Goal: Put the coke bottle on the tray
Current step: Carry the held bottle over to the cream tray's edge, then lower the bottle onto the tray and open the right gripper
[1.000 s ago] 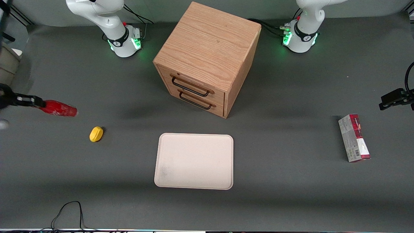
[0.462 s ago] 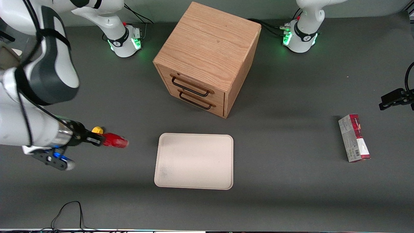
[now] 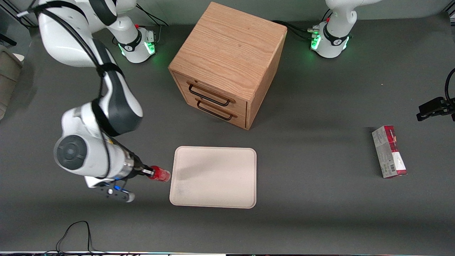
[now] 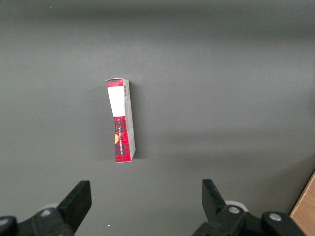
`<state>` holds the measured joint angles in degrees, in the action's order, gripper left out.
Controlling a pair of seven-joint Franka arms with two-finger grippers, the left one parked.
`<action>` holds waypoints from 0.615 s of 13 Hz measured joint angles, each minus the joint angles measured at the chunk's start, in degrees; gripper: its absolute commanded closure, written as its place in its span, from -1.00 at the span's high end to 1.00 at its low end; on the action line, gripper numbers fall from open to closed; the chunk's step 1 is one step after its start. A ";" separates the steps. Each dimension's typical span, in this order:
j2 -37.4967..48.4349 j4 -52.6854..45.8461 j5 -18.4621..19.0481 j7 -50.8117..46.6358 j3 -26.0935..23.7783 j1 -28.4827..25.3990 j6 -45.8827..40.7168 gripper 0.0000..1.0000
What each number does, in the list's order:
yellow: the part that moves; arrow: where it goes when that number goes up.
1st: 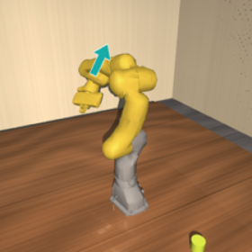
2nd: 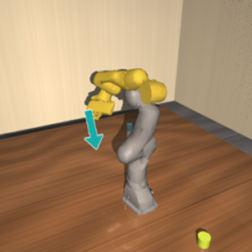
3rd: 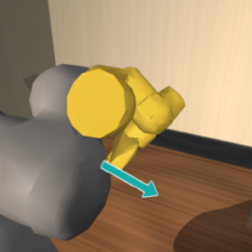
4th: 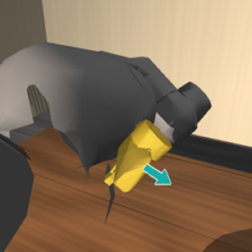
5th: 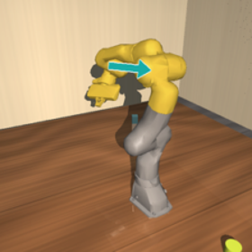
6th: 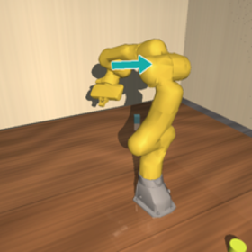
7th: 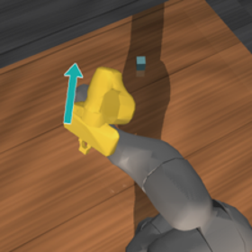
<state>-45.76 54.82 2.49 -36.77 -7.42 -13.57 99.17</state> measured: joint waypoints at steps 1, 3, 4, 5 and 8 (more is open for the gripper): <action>-1.40 -0.75 0.57 0.00 0.00 -0.75 1.69 -1.00; -3.45 -1.49 1.54 0.00 0.00 -1.99 5.20 -1.00; -4.25 -1.73 1.98 0.00 0.00 -2.41 6.42 -1.00; -4.92 -1.76 2.27 0.00 0.00 -2.68 7.40 -1.00; -6.73 -1.82 4.53 0.00 0.01 -3.22 9.02 -1.00</action>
<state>-52.49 53.00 7.02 -36.77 -7.41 -16.79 108.19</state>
